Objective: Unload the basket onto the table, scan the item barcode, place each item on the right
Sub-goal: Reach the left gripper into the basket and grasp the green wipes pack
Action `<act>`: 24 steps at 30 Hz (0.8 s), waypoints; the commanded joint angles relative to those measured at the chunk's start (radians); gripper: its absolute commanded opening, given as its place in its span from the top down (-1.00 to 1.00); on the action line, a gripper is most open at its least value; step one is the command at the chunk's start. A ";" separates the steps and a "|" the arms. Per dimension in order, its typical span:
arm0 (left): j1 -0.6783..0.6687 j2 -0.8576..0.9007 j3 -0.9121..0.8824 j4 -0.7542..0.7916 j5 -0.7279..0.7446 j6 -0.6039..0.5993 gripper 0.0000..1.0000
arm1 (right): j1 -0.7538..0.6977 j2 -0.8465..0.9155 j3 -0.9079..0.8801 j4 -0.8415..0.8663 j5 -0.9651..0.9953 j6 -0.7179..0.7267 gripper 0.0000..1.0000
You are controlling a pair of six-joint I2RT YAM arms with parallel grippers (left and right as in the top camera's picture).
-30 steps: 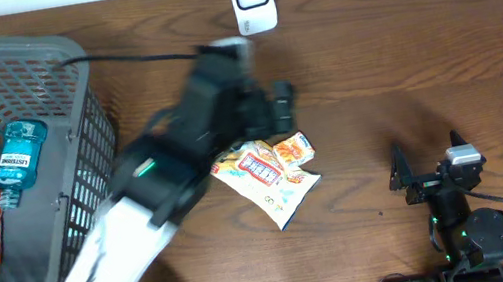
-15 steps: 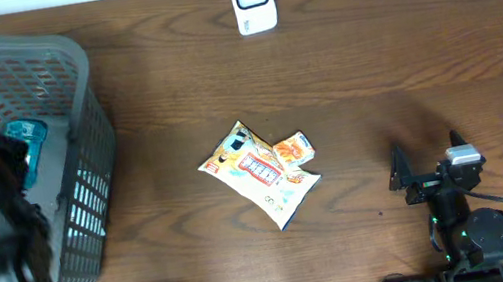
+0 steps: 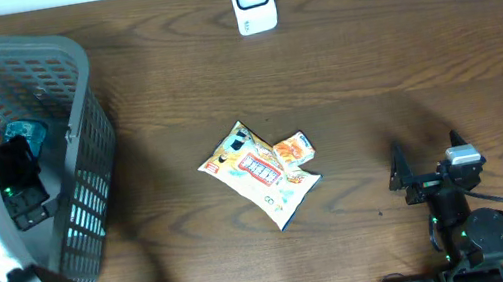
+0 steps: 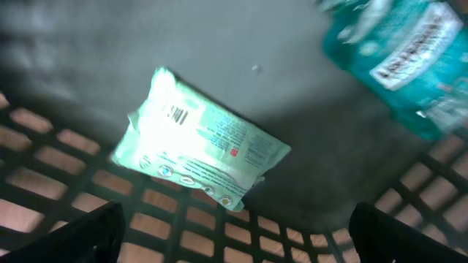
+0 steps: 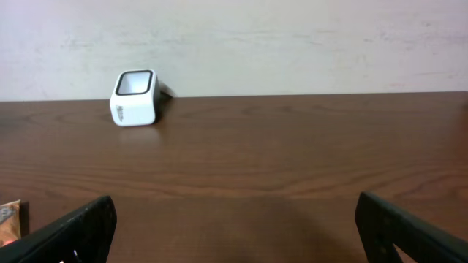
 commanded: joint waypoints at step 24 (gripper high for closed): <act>-0.053 0.453 -0.018 0.177 -0.102 -0.096 -0.96 | -0.005 -0.001 -0.002 -0.004 0.001 -0.002 -0.99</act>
